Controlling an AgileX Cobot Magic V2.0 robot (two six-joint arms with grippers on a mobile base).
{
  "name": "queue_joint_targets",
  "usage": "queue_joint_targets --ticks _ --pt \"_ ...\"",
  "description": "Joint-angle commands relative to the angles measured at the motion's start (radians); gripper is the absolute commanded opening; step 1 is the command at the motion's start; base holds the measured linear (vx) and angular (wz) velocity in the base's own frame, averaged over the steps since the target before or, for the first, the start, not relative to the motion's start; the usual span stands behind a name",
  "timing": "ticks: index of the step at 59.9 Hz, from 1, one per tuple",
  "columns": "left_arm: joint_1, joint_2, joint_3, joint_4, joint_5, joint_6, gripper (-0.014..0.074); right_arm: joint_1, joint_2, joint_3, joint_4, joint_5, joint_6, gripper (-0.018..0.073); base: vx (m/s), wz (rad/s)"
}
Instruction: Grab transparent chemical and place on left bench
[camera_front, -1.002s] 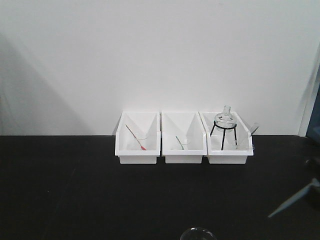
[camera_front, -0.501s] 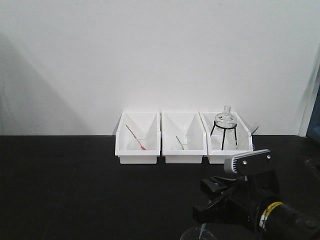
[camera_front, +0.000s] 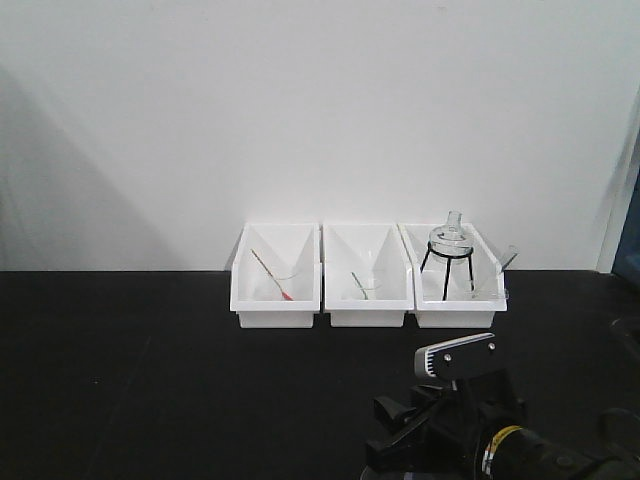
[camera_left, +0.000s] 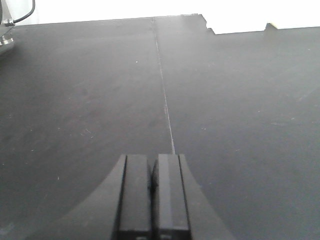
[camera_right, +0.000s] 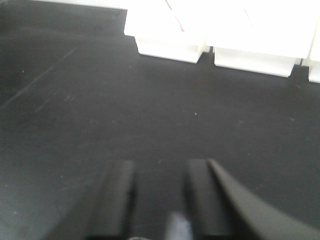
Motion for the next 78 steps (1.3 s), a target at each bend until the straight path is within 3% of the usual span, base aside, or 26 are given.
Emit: queue_joint_targets --ticks 1,9,25,34,44,55,78 --pt "-0.002 -0.019 0.016 -0.001 -0.078 -0.008 -0.0003 0.001 -0.035 -0.032 -0.007 -0.094 -0.001 0.0508 0.0 0.0" --pt "-0.002 -0.019 0.016 -0.001 -0.078 -0.008 -0.0003 0.001 -0.035 -0.032 -0.008 -0.096 -0.003 0.058 0.0 0.0" --pt "-0.002 -0.019 0.016 -0.001 -0.078 -0.008 -0.0003 0.001 -0.173 -0.032 -0.009 -0.073 -0.081 0.0519 0.0 0.0" --pt "-0.002 -0.019 0.016 -0.001 -0.078 -0.008 -0.0003 0.001 -0.332 -0.032 -0.003 0.077 -0.084 0.0326 0.0 0.0" --pt "-0.002 -0.019 0.016 -0.001 -0.078 -0.008 -0.0003 0.001 -0.518 -0.032 -0.007 0.298 -0.085 -0.0015 0.0 0.0" --pt "-0.002 -0.019 0.016 -0.001 -0.078 -0.008 -0.0003 0.001 -0.643 -0.032 -0.012 0.374 -0.096 -0.0008 0.0 0.0" --pt "-0.002 -0.019 0.016 -0.001 -0.078 -0.008 -0.0003 0.001 -0.712 -0.032 -0.011 0.376 -0.096 -0.0008 0.0 0.0"
